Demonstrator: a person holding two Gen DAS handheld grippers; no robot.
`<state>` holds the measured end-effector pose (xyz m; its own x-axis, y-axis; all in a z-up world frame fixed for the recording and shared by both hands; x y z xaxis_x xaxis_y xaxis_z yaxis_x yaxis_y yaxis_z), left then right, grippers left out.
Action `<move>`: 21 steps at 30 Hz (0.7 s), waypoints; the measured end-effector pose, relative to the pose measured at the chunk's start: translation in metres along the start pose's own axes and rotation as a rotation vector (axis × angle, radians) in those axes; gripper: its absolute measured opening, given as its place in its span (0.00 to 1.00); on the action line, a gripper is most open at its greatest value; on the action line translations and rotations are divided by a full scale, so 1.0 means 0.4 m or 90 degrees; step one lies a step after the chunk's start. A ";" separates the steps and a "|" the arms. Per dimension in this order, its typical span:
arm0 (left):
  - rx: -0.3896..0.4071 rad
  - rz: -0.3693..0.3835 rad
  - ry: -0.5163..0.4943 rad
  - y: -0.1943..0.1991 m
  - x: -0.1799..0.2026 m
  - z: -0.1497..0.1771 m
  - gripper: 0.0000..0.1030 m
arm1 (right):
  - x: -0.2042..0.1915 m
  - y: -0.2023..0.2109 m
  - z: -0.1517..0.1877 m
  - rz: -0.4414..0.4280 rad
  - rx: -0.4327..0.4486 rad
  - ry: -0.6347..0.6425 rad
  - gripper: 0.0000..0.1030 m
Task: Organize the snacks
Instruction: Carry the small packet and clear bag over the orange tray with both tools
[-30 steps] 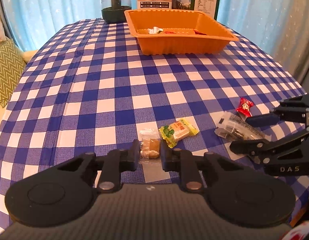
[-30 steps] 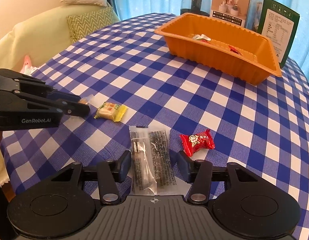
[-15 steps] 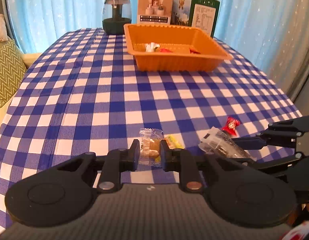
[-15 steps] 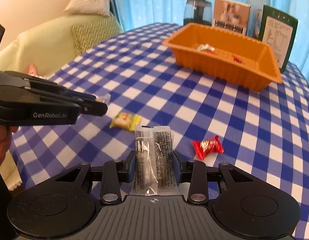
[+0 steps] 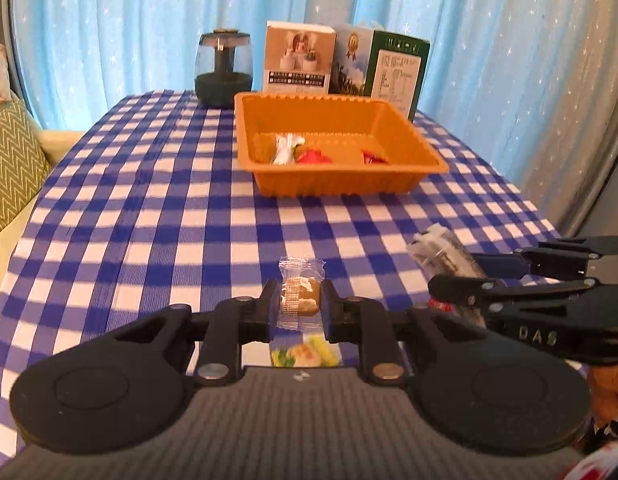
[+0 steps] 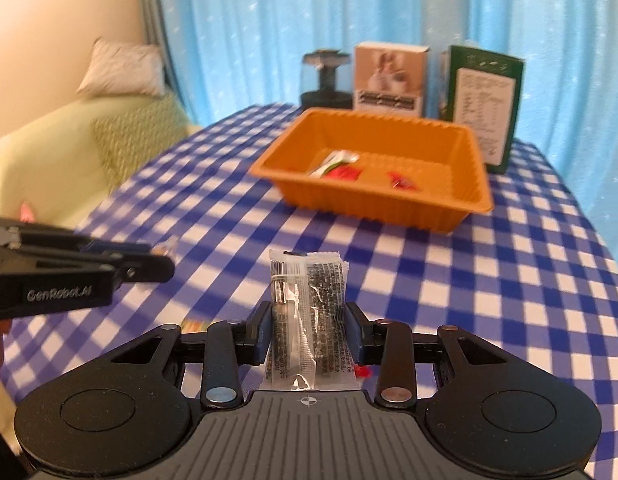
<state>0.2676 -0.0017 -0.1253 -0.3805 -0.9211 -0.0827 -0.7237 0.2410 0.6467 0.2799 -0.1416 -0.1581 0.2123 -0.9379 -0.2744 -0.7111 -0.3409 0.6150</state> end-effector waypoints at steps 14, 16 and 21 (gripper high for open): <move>0.038 0.012 -0.018 -0.063 -0.002 -0.148 0.18 | 0.059 -0.006 -0.148 0.032 0.065 -0.053 0.37; 0.043 0.007 -0.018 -0.078 -0.011 -0.169 0.18 | 0.065 -0.013 -0.171 0.036 0.073 -0.060 0.37; 0.058 -0.001 -0.011 -0.113 -0.036 -0.225 0.18 | 0.081 -0.045 -0.238 0.037 0.093 -0.076 0.37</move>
Point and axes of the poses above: each gripper's, at about its wrist camera, not at the fingertips, and y roughly against the way its jaws point, x to its right, z to its underside, the point moved 9 cm from there along -y, roughly the way its jaws point, and after that the axes turned 14 degrees about -y, right-handed, at the moved point
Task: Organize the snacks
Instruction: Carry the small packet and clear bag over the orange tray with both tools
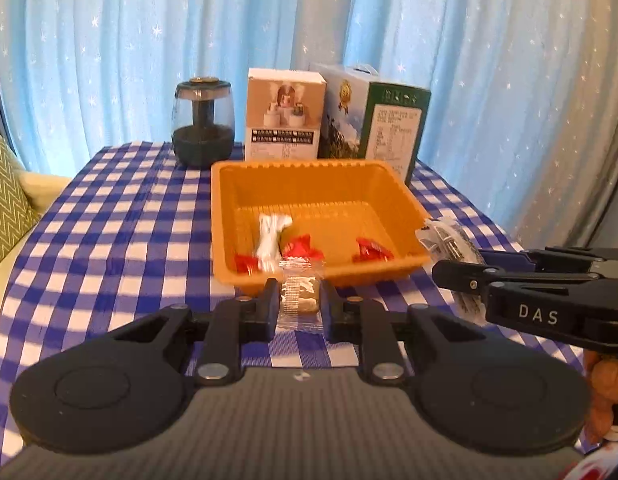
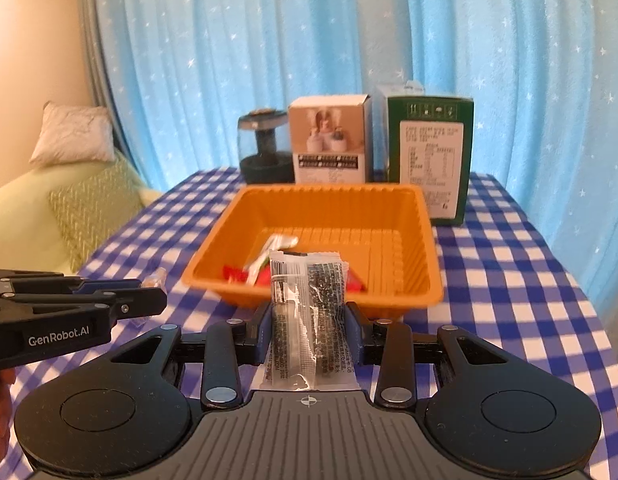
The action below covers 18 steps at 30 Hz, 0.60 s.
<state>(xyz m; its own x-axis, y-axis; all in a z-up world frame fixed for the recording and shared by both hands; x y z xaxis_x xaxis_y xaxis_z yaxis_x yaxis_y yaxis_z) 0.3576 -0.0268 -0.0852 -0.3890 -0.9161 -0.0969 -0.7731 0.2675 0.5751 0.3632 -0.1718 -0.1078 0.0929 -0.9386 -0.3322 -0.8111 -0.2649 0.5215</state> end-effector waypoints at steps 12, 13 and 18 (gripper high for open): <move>0.010 0.001 0.025 -0.106 -0.064 -0.078 0.18 | 0.038 -0.093 -0.098 0.006 0.034 -0.061 0.37; 0.011 0.002 0.026 -0.116 -0.067 -0.085 0.18 | 0.043 -0.102 -0.105 0.007 0.036 -0.069 0.37; 0.010 0.009 0.039 -0.169 -0.084 -0.107 0.18 | 0.060 -0.144 -0.134 -0.002 0.039 -0.110 0.37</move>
Point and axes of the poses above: each gripper's, at about its wrist camera, not at the fingertips, and y roughly against the way its jaws point, x to its right, z to its underside, the point moved 9 cm from there along -y, roughly the way its jaws point, and after that the axes turned 14 degrees about -y, right-handed, at the moved point
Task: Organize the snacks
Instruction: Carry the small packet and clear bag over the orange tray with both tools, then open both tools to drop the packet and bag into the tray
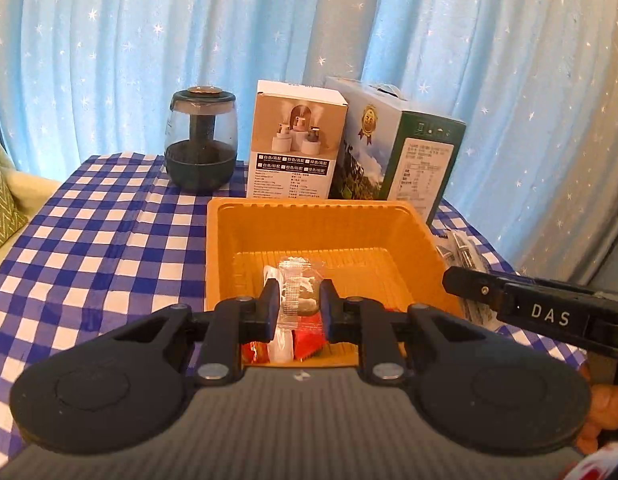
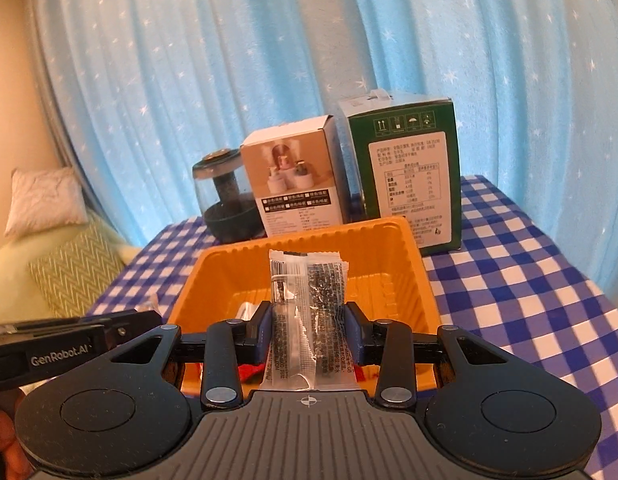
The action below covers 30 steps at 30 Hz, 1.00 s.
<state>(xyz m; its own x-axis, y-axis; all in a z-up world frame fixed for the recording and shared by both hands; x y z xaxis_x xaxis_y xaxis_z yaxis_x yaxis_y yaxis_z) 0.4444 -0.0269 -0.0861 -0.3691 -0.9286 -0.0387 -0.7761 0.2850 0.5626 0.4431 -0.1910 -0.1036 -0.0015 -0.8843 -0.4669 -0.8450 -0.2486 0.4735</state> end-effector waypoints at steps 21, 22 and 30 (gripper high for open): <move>-0.028 0.024 0.059 -0.121 -0.063 0.007 0.39 | -0.009 -0.135 -0.004 -0.009 -0.027 -0.023 0.37; -0.028 0.023 0.061 -0.120 -0.066 0.008 0.39 | -0.006 -0.136 -0.005 -0.010 -0.029 -0.026 0.37; -0.034 -0.001 0.066 -0.103 -0.095 0.017 0.39 | -0.014 -0.135 -0.004 -0.017 -0.030 -0.034 0.37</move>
Point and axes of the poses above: each gripper's, at about its wrist camera, not at the fingertips, and y roughly against the way its jaws point, x to its right, z to its underside, the point moved 9 cm from there along -y, roughly the way its jaws point, and after that the axes turned 14 degrees about -y, right-handed, at the moved point
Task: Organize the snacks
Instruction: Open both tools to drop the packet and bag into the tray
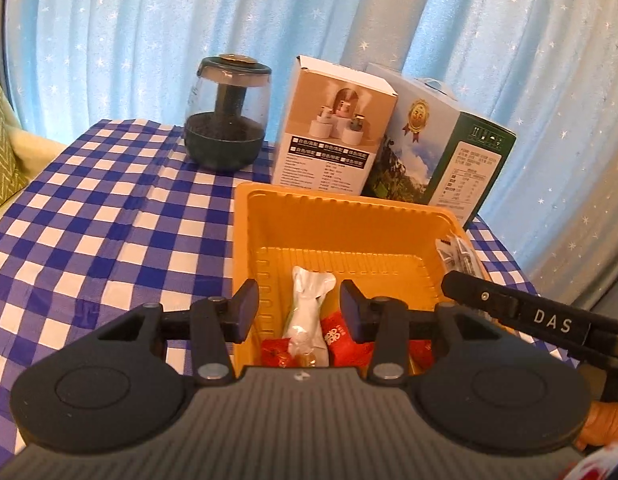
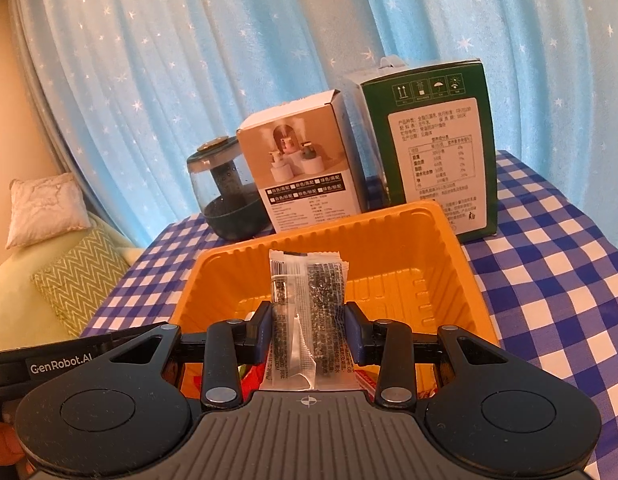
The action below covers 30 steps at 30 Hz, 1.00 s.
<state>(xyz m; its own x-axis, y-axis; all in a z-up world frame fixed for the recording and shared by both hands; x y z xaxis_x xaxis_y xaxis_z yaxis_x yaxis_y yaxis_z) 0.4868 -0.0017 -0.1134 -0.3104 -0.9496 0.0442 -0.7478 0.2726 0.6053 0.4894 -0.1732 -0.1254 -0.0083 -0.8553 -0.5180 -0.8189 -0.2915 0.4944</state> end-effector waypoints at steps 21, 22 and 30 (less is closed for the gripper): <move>-0.007 -0.028 -0.041 0.006 0.005 0.016 0.39 | -0.004 -0.010 -0.012 -0.020 0.018 -0.033 0.67; -0.007 -0.027 -0.042 0.006 0.006 0.017 0.39 | -0.002 -0.009 -0.013 -0.019 0.019 -0.035 0.67; -0.012 -0.025 -0.050 0.003 0.014 0.022 0.39 | -0.011 -0.007 -0.005 -0.013 0.017 -0.011 0.67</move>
<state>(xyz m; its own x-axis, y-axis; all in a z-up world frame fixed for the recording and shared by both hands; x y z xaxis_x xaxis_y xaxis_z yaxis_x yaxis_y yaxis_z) 0.4789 -0.0052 -0.1194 -0.3271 -0.9441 -0.0421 -0.7490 0.2319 0.6206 0.4927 -0.1696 -0.1232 -0.0007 -0.8418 -0.5397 -0.8339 -0.2974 0.4650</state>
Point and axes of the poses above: each gripper's, at about its wrist camera, not at the fingertips, and y roughly against the way its jaws point, x to its right, z to its underside, the point moved 9 cm from there along -y, roughly the way its jaws point, and after that the axes turned 14 degrees about -y, right-handed, at the moved point
